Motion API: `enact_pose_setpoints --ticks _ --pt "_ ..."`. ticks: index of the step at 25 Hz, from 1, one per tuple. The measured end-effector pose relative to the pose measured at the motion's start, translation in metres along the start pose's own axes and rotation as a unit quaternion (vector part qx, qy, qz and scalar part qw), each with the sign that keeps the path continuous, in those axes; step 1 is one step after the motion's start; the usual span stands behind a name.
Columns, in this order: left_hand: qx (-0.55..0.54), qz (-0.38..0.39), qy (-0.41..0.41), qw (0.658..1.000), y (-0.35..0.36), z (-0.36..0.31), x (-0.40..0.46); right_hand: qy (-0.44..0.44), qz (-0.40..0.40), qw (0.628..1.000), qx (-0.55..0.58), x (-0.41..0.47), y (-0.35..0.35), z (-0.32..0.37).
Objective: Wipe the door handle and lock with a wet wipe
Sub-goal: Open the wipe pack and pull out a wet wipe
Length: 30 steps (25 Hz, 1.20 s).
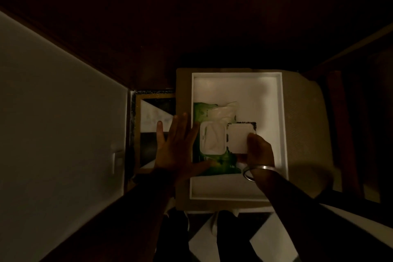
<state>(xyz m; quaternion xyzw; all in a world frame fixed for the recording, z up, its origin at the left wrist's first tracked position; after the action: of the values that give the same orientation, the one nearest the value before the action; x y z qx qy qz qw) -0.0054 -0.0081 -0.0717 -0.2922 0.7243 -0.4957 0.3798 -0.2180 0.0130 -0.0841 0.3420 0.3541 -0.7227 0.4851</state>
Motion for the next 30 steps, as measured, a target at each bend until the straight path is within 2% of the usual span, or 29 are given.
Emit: enact_pose_setpoints --ticks 5,10,12,14,15,16,18,19,22,24,25,26,27,28,29,30 --pt "0.004 -0.065 -0.016 0.998 -0.022 -0.028 0.04 -0.029 -0.009 0.998 -0.048 -0.002 -0.005 -0.001" --pt "-0.013 -0.033 -0.141 0.989 -0.01 -0.037 0.035 -0.073 -0.011 0.992 -0.099 -0.011 -0.006 0.008" --pt "-0.028 -0.031 -0.16 0.986 -0.014 -0.042 0.029 -0.112 -0.031 0.984 -0.132 -0.021 -0.003 0.009" --pt "-0.103 -0.103 -0.192 0.97 -0.029 -0.04 0.023 -0.197 -0.055 0.959 -0.197 -0.036 0.004 0.013" --pt "-0.166 -0.147 -0.221 0.95 -0.037 -0.034 0.019 -0.257 -0.055 0.933 -0.247 -0.043 0.008 0.015" --pt "-0.232 -0.177 -0.243 0.925 -0.046 -0.025 0.012 -0.321 -0.049 0.887 -0.328 -0.049 0.017 0.018" --pt "-0.349 -0.198 -0.249 0.881 -0.051 -0.009 0.002 -0.365 -0.045 0.771 -0.519 -0.052 0.036 0.012" --pt "-0.4 -0.202 -0.243 0.86 -0.054 -0.002 -0.003 -0.346 -0.054 0.73 -0.587 -0.053 0.043 0.008" --pt "-0.558 -0.228 -0.239 0.761 -0.064 0.008 -0.015 -0.26 -0.073 0.655 -0.706 -0.057 0.059 0.007" --pt "-0.596 -0.22 -0.248 0.731 -0.074 0.012 -0.018 -0.23 -0.074 0.604 -0.759 -0.062 0.069 0.023" --pt "-0.596 -0.211 -0.257 0.731 -0.08 0.013 -0.019 -0.214 -0.054 0.642 -0.734 -0.068 0.072 0.039" --pt "-0.585 -0.208 -0.261 0.739 -0.09 0.012 -0.02 -0.192 -0.009 0.733 -0.653 -0.078 0.075 0.059" --pt "-0.568 -0.21 -0.258 0.753 -0.104 0.011 -0.021 -0.164 0.058 0.839 -0.516 -0.092 0.077 0.078" --pt "-0.561 -0.215 -0.248 0.76 -0.119 0.007 -0.023 -0.14 0.133 0.911 -0.363 -0.106 0.076 0.093" --pt "-0.571 -0.223 -0.228 0.756 -0.144 0.001 -0.025 -0.149 0.177 0.941 -0.247 -0.13 0.071 0.116" --pt "-0.593 -0.224 -0.202 0.746 -0.167 -0.006 -0.026 -0.155 0.196 0.95 -0.185 -0.15 0.064 0.135"
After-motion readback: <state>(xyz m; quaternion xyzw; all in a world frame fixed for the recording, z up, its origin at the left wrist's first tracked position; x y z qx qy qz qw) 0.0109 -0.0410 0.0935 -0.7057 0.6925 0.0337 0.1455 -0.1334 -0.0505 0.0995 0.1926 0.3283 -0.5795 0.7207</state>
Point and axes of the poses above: each hand's wrist, its own x-axis towards the middle knuckle, its own y-axis out of the palm, z = x × y, the point moved 2 cm from there along x, towards the middle knuckle, and after that the axes turned 15 degrees about y, right-handed, at the moved point
